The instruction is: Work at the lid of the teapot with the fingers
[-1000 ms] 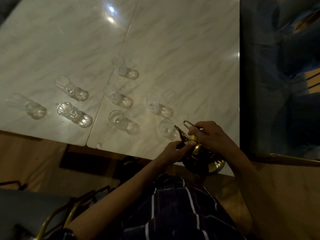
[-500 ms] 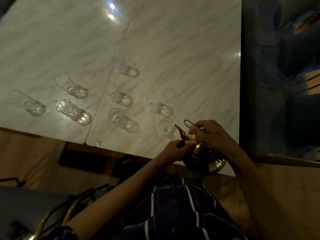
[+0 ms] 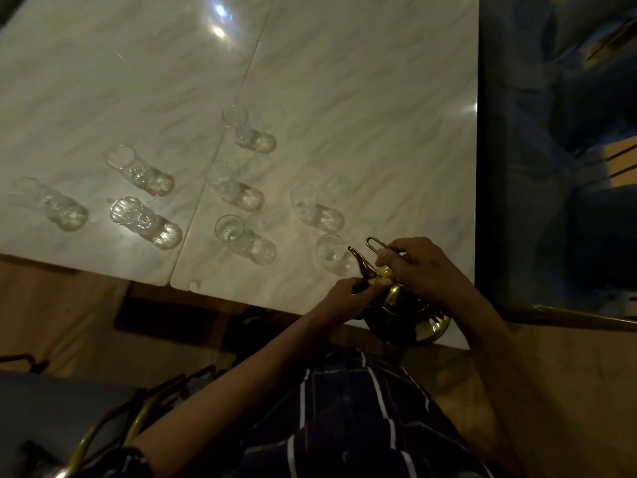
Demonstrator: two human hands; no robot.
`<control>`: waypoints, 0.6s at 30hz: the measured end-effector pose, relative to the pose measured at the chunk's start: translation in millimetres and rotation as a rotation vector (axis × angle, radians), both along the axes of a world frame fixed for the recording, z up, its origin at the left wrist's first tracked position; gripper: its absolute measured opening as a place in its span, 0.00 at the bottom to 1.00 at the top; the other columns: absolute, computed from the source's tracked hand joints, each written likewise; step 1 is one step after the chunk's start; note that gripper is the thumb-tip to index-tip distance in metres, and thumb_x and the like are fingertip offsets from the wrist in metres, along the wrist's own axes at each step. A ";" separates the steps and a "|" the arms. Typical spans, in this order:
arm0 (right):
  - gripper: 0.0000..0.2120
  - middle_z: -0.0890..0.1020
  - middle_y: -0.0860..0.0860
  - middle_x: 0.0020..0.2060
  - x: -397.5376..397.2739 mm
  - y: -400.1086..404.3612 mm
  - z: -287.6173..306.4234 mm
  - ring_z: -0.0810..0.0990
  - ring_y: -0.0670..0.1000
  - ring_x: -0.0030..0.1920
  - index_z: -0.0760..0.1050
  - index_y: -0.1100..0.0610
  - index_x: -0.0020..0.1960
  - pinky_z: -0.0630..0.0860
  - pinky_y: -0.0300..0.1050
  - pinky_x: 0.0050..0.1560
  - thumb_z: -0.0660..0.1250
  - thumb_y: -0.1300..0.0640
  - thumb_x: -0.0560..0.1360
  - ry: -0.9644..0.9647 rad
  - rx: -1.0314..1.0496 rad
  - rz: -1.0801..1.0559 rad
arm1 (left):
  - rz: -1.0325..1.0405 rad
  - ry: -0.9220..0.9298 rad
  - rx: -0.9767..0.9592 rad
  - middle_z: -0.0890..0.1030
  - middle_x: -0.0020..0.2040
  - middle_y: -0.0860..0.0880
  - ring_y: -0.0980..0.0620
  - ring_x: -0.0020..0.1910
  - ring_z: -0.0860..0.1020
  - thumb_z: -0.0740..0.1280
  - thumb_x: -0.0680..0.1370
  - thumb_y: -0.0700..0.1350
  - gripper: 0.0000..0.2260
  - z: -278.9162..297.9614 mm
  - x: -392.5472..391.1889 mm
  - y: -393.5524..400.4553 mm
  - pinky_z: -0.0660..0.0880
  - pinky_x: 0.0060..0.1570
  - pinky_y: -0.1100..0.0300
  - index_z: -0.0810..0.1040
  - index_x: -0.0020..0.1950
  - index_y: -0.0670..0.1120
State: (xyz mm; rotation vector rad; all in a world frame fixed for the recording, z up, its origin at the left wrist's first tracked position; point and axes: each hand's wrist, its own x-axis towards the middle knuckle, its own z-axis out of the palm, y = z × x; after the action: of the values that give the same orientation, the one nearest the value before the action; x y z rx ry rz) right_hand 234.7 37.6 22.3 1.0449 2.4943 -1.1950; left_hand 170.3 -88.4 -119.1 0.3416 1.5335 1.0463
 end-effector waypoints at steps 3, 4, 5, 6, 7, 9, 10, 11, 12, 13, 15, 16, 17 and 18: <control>0.14 0.85 0.53 0.42 0.1 0.1 0.8 0.83 0.53 0.45 0.84 0.54 0.46 0.79 0.54 0.52 0.63 0.50 0.80 -0.004 -0.001 0.003 | 0.003 -0.009 0.012 0.85 0.59 0.43 0.45 0.57 0.85 0.68 0.79 0.64 0.26 -2.0 0.1 -0.3 0.82 0.61 0.43 0.82 0.64 0.43; 0.14 0.85 0.53 0.42 0.1 0.0 1.1 0.83 0.53 0.45 0.84 0.54 0.45 0.79 0.54 0.52 0.63 0.50 0.80 -0.002 -0.003 -0.001 | 0.006 -0.013 0.016 0.85 0.59 0.43 0.45 0.57 0.85 0.68 0.79 0.64 0.27 -2.6 0.3 -0.1 0.82 0.61 0.43 0.82 0.64 0.43; 0.13 0.85 0.52 0.41 0.4 0.0 1.6 0.83 0.52 0.45 0.84 0.54 0.45 0.79 0.53 0.52 0.63 0.50 0.80 0.001 -0.006 -0.008 | 0.009 -0.015 0.020 0.85 0.59 0.43 0.45 0.57 0.85 0.69 0.78 0.64 0.27 -2.7 0.5 -0.2 0.82 0.61 0.43 0.82 0.63 0.43; 0.13 0.85 0.51 0.42 0.6 -0.2 1.8 0.83 0.52 0.45 0.84 0.53 0.45 0.79 0.52 0.52 0.63 0.50 0.80 0.003 -0.009 -0.014 | 0.012 -0.013 0.022 0.86 0.58 0.43 0.45 0.57 0.85 0.69 0.77 0.65 0.28 -2.5 0.8 -0.1 0.82 0.61 0.44 0.82 0.63 0.43; 0.13 0.85 0.51 0.42 1.0 -0.4 2.1 0.83 0.51 0.45 0.84 0.53 0.45 0.79 0.52 0.52 0.63 0.50 0.80 0.005 -0.012 -0.017 | 0.014 -0.009 0.025 0.86 0.57 0.43 0.46 0.56 0.86 0.69 0.75 0.68 0.31 -1.9 0.9 -0.3 0.82 0.61 0.45 0.83 0.62 0.43; 0.14 0.85 0.52 0.42 1.4 -0.6 2.4 0.83 0.52 0.45 0.84 0.54 0.45 0.79 0.53 0.52 0.63 0.50 0.80 0.002 -0.014 -0.012 | 0.015 -0.002 0.032 0.87 0.57 0.44 0.46 0.55 0.86 0.69 0.69 0.72 0.36 -1.8 1.1 -0.4 0.82 0.61 0.47 0.84 0.61 0.43; 0.14 0.85 0.52 0.43 1.3 -0.8 2.7 0.83 0.52 0.46 0.84 0.54 0.45 0.79 0.54 0.52 0.63 0.50 0.80 0.001 -0.011 -0.009 | 0.013 -0.001 0.034 0.87 0.57 0.44 0.46 0.55 0.86 0.69 0.68 0.73 0.37 -2.7 1.1 -0.3 0.82 0.61 0.46 0.84 0.61 0.43; 0.14 0.85 0.52 0.43 1.0 -0.9 2.9 0.83 0.52 0.46 0.84 0.54 0.46 0.79 0.54 0.53 0.63 0.50 0.80 -0.001 -0.009 -0.007 | 0.010 0.003 0.037 0.87 0.57 0.44 0.47 0.55 0.86 0.69 0.68 0.73 0.37 -4.0 1.2 -0.4 0.82 0.61 0.46 0.84 0.61 0.43; 0.14 0.85 0.53 0.43 0.7 -1.2 3.3 0.83 0.52 0.47 0.84 0.55 0.46 0.79 0.54 0.53 0.62 0.50 0.80 -0.002 -0.009 -0.007 | 0.008 0.006 0.040 0.87 0.57 0.44 0.47 0.55 0.86 0.68 0.68 0.73 0.38 -4.7 1.1 -0.5 0.82 0.62 0.46 0.84 0.61 0.43; 0.14 0.85 0.53 0.43 0.4 -1.4 3.5 0.82 0.52 0.47 0.84 0.55 0.46 0.79 0.54 0.53 0.62 0.50 0.80 -0.002 -0.011 -0.007 | 0.009 0.007 0.039 0.87 0.56 0.44 0.47 0.55 0.86 0.68 0.67 0.74 0.39 -4.2 1.1 -0.5 0.82 0.61 0.47 0.84 0.61 0.43; 0.14 0.85 0.52 0.43 0.3 -1.7 3.7 0.82 0.51 0.47 0.84 0.55 0.46 0.79 0.53 0.52 0.63 0.50 0.80 0.002 -0.019 -0.011 | 0.010 0.009 0.038 0.87 0.56 0.45 0.47 0.55 0.86 0.68 0.66 0.74 0.39 -2.5 0.9 -0.4 0.82 0.60 0.49 0.84 0.60 0.43; 0.14 0.85 0.52 0.43 0.6 -1.6 3.4 0.83 0.51 0.46 0.84 0.55 0.46 0.79 0.54 0.52 0.63 0.50 0.80 0.004 -0.023 -0.015 | 0.008 0.015 0.039 0.87 0.56 0.45 0.47 0.55 0.86 0.68 0.68 0.74 0.37 -2.6 1.1 -0.4 0.82 0.60 0.49 0.84 0.61 0.43; 0.14 0.85 0.52 0.42 1.2 -1.2 2.9 0.83 0.52 0.46 0.84 0.54 0.45 0.79 0.54 0.52 0.63 0.50 0.80 0.006 -0.024 -0.016 | 0.008 0.024 0.041 0.87 0.56 0.44 0.47 0.55 0.86 0.69 0.71 0.72 0.35 -3.0 1.0 -0.7 0.82 0.60 0.49 0.84 0.61 0.43; 0.14 0.85 0.52 0.42 1.5 -0.8 2.5 0.83 0.52 0.46 0.84 0.54 0.45 0.79 0.54 0.52 0.63 0.50 0.80 0.007 -0.024 -0.016 | 0.007 0.031 0.039 0.87 0.56 0.44 0.46 0.55 0.86 0.69 0.73 0.70 0.33 -3.2 0.7 -0.9 0.82 0.61 0.47 0.84 0.61 0.43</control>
State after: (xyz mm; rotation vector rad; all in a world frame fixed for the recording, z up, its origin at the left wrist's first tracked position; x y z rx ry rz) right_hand 236.2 36.8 24.9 1.0585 2.4751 -1.2317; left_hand 171.0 -89.3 -122.3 0.3814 1.5440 1.0818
